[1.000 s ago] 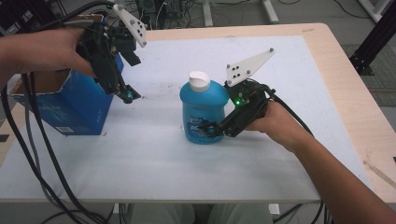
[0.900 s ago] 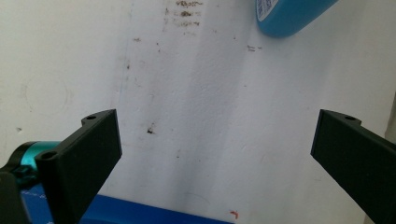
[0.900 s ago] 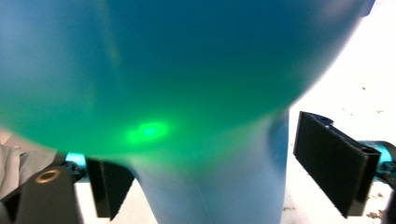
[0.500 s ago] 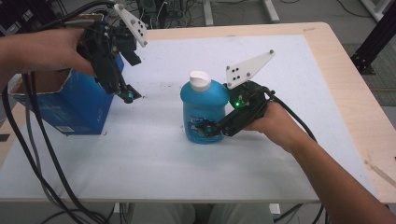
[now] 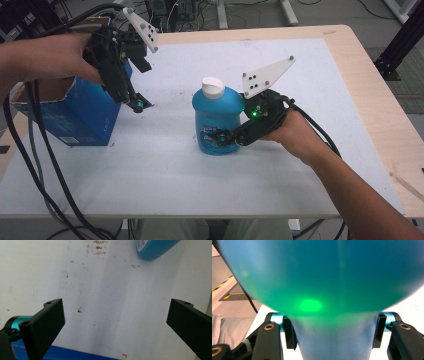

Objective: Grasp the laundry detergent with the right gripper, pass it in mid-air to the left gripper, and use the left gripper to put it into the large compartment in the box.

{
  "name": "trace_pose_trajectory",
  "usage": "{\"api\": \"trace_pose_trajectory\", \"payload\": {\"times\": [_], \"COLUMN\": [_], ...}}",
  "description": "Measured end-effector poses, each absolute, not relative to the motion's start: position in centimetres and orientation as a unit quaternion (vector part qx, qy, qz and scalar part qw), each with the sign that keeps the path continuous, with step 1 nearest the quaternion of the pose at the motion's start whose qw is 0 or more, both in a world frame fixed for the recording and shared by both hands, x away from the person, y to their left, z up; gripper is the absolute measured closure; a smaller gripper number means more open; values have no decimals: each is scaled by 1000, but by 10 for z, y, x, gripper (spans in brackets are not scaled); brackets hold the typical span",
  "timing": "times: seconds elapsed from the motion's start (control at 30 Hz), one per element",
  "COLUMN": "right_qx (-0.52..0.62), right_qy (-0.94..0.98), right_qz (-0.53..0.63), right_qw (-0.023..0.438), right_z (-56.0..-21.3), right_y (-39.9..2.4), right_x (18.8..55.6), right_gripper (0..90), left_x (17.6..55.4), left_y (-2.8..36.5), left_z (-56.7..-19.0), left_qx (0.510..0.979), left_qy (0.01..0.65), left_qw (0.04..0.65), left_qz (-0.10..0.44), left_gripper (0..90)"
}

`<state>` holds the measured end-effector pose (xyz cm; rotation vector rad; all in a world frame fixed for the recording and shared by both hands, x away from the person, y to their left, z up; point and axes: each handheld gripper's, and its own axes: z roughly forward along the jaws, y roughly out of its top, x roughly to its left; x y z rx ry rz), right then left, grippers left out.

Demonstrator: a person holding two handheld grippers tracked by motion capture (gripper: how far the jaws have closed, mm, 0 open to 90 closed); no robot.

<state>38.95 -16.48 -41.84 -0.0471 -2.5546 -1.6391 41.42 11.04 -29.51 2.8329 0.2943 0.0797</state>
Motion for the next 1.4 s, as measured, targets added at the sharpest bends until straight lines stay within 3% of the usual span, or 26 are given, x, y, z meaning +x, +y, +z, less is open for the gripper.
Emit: {"api": "trace_pose_trajectory", "payload": {"times": [0.7,1.4], "right_qx": [-18,12], "right_qy": [-848,-871], "right_qz": [-530,-492], "right_qw": [15,11], "right_z": [-402,-358], "right_y": [-169,-150], "right_x": [380,380], "right_gripper": [447,446], "left_x": [399,372], "left_y": [95,48], "left_z": [-276,-229], "left_qx": [981,984], "left_qy": [120,72], "left_qw": [151,164], "left_qz": [13,-8], "left_gripper": [17,18]}}
